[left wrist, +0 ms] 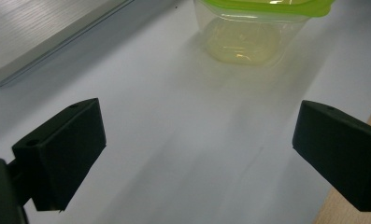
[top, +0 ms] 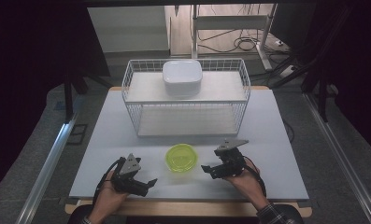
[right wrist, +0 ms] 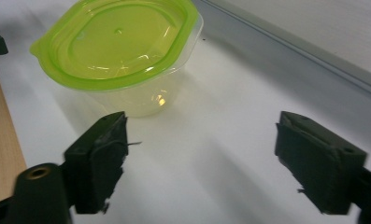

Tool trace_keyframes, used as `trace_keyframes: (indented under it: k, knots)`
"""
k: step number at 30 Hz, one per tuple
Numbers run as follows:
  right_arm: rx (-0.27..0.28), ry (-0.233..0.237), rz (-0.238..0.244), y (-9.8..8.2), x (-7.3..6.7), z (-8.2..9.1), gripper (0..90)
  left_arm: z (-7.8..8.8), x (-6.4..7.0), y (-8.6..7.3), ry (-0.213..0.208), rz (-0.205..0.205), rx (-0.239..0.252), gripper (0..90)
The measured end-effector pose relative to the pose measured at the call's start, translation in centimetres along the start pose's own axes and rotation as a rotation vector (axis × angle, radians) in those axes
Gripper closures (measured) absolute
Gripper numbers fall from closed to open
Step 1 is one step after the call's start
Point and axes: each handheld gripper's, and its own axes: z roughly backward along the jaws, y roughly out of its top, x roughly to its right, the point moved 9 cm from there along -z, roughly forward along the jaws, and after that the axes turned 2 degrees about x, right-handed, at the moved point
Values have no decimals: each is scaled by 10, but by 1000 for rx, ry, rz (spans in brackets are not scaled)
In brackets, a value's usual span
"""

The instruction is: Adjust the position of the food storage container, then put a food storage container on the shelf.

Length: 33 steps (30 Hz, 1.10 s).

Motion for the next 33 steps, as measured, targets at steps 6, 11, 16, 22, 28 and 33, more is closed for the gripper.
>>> trace_keyframes:
  k: [6,11,16,22,28,33]
  knots:
    - [15,8,-7,3,-1,0,94,0,0,0,-1,-1,0,26]
    - [31,10,-40,9,3,2,76,0,0,0,0,-1,-1,26]
    - [54,25,-69,19,3,5,40,-1,0,-1,2,-3,-6,26]
    - [39,47,-121,33,3,1,93,-2,0,-1,2,2,-6,27]
    - [30,94,-175,47,7,-10,213,-3,1,-1,2,-6,-10,27]
    - [16,116,-189,56,8,-21,292,-3,1,-1,1,-4,-10,28]
